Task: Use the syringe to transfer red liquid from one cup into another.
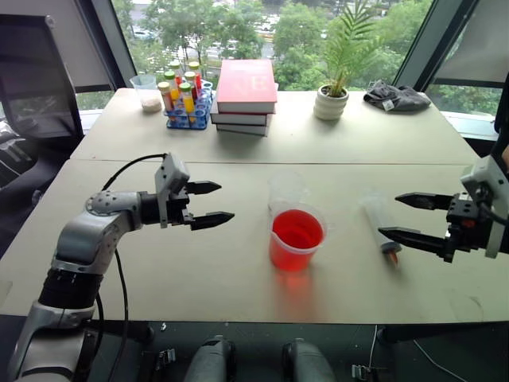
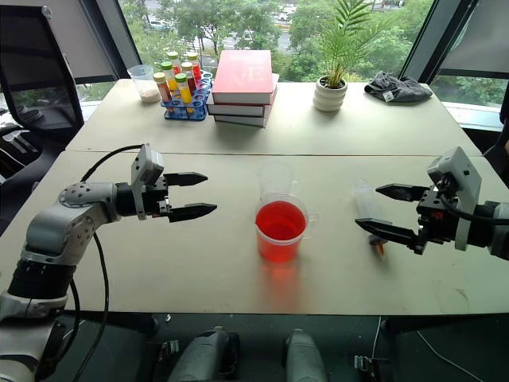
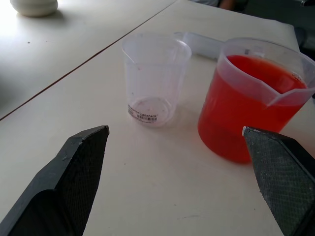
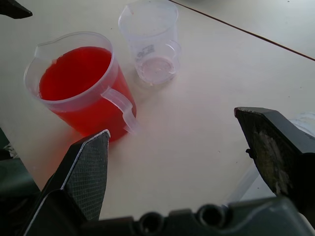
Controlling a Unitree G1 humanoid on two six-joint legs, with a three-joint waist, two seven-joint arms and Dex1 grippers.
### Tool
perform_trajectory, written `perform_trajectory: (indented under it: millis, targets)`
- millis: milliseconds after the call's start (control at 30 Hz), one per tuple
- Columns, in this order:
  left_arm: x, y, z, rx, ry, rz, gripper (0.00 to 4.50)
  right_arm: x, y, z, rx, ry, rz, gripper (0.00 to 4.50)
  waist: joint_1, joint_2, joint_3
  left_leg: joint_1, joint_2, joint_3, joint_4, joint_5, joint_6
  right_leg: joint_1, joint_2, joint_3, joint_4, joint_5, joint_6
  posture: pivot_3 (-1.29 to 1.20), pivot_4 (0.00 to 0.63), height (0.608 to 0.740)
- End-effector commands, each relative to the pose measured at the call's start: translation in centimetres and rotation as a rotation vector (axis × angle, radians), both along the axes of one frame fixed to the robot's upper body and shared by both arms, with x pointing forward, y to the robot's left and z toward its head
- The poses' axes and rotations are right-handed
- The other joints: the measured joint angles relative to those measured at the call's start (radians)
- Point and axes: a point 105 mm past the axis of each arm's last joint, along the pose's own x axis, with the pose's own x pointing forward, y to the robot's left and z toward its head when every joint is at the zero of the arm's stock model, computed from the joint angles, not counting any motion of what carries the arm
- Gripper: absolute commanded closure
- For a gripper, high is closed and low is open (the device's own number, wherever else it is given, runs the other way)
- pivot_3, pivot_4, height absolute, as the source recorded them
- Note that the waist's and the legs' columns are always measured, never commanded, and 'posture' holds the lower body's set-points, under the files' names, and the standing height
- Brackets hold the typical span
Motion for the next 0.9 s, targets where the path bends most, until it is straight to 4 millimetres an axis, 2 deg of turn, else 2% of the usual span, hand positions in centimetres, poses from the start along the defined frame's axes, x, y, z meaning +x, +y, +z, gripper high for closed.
perform_trajectory:
  millis: [33,633,900]
  targets:
    - [-0.3,0.1,1.2,0.008,-0.030,-0.021,0.00,-0.1,0.0,0.7,0.001,-0.042,-0.004,0.02,0.000,0.000,0.000,0.000,0.000,0.000,0.000,0.000,0.000,0.000,0.000,0.000,0.000,0.000,0.000,0.00,0.150,0.740]
    - [-0.4,-0.1,2.1,-0.042,-0.024,-0.022,0.00,0.3,0.4,0.3,0.022,-0.054,-0.016,0.02,0.000,0.000,0.000,0.000,0.000,0.000,0.001,0.000,0.000,0.000,0.000,0.000,0.001,0.000,0.000,0.00,0.150,0.740]
    - [-0.5,-0.4,1.9,-0.046,-0.029,-0.017,0.00,2.3,-0.3,0.7,0.100,-0.072,-0.178,0.02,0.000,0.000,0.000,0.000,0.000,0.000,0.002,0.000,0.000,0.001,0.001,0.000,0.002,0.000,0.000,0.00,0.150,0.740]
